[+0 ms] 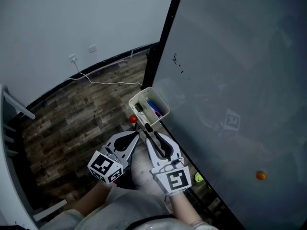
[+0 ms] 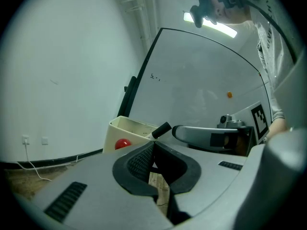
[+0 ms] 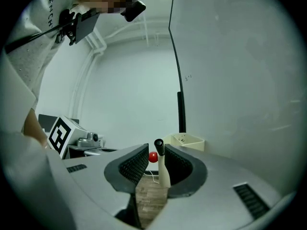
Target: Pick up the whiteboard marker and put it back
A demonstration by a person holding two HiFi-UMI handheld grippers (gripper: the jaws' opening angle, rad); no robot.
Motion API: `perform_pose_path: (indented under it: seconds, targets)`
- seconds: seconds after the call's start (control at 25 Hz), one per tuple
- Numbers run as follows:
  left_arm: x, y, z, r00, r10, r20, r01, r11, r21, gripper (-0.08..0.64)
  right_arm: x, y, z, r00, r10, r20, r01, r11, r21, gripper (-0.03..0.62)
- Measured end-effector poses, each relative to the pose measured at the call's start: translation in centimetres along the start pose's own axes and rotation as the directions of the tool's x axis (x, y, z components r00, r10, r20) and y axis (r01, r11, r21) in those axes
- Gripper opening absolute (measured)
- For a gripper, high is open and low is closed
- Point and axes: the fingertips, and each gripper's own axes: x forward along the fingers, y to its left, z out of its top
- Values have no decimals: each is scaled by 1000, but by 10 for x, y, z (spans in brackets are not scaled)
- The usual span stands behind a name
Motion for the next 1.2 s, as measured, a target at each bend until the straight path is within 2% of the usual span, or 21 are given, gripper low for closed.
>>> perform_pose_path:
  seconds: [0.8, 1.2]
  targets:
    - [5, 36, -9, 1000, -9, -28, 8, 999, -38, 15, 36, -9, -7, 999, -51, -8, 51, 998, -24, 109]
    - [6, 41, -12, 999, -21, -41, 19, 999, -49, 15, 37, -12, -9, 997, -76, -10, 76, 997, -33, 87]
